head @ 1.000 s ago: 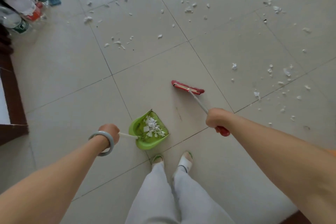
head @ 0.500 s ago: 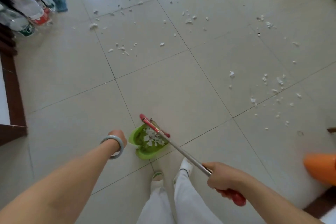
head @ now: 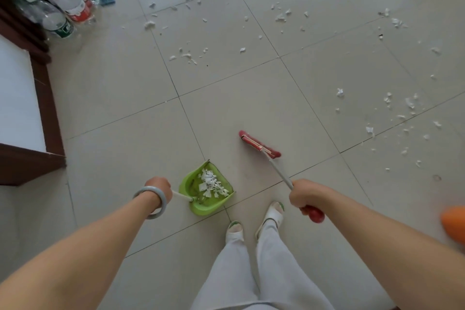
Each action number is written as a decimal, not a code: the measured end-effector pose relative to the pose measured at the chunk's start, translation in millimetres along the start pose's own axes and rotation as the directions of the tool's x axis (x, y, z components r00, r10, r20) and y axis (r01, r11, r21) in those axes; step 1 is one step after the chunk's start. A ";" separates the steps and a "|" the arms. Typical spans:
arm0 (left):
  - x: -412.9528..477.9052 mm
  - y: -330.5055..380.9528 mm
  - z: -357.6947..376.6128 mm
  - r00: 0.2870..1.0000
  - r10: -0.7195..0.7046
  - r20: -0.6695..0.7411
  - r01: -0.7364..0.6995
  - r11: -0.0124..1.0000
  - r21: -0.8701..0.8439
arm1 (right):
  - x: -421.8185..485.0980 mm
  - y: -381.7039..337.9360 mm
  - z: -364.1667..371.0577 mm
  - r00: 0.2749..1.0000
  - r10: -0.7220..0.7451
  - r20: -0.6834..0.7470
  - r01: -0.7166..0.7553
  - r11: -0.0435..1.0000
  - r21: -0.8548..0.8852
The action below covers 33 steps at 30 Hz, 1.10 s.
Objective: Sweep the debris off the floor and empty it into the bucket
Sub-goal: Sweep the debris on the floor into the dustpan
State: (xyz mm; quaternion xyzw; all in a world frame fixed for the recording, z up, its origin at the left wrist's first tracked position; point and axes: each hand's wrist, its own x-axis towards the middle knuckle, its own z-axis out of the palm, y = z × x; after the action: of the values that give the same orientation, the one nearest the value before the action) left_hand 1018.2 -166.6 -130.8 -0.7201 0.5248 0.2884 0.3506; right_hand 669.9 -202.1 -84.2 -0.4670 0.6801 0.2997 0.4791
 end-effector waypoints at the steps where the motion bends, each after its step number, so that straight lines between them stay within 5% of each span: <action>1: -0.7 -1.8 3.9 1.000 -0.002 0.009 0.002 1.000 -0.004 | -2.5 -3.6 13.5 0.999 0.000 0.034 0.000 1.000 -0.012; 8: -4.7 -3.8 14.6 0.999 -0.008 0.033 0.010 0.999 -0.049 | -44.8 -3.1 74.0 0.963 -0.104 0.250 0.078 0.990 0.114; 19: -37.0 -49.4 41.9 0.997 -0.066 0.048 0.069 0.996 -0.056 | -33.3 -20.2 37.3 0.986 -0.166 -0.020 0.163 0.981 -0.106; 24: -47.1 -69.1 70.5 0.986 -0.151 0.072 0.158 0.981 -0.109 | -10.6 -58.8 38.2 0.989 -0.146 -0.036 0.142 0.986 -0.089; 33: -48.9 -62.1 92.3 0.978 -0.188 0.091 0.200 0.967 -0.155 | -28.4 -42.4 115.0 0.961 -0.130 0.243 0.177 0.967 -0.181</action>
State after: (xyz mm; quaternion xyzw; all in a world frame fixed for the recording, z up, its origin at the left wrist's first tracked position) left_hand 1059.5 -52.4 -134.2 -0.7828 0.4128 0.3218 0.3366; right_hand 754.7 -110.1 -97.6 -0.5269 0.5480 0.3806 0.5266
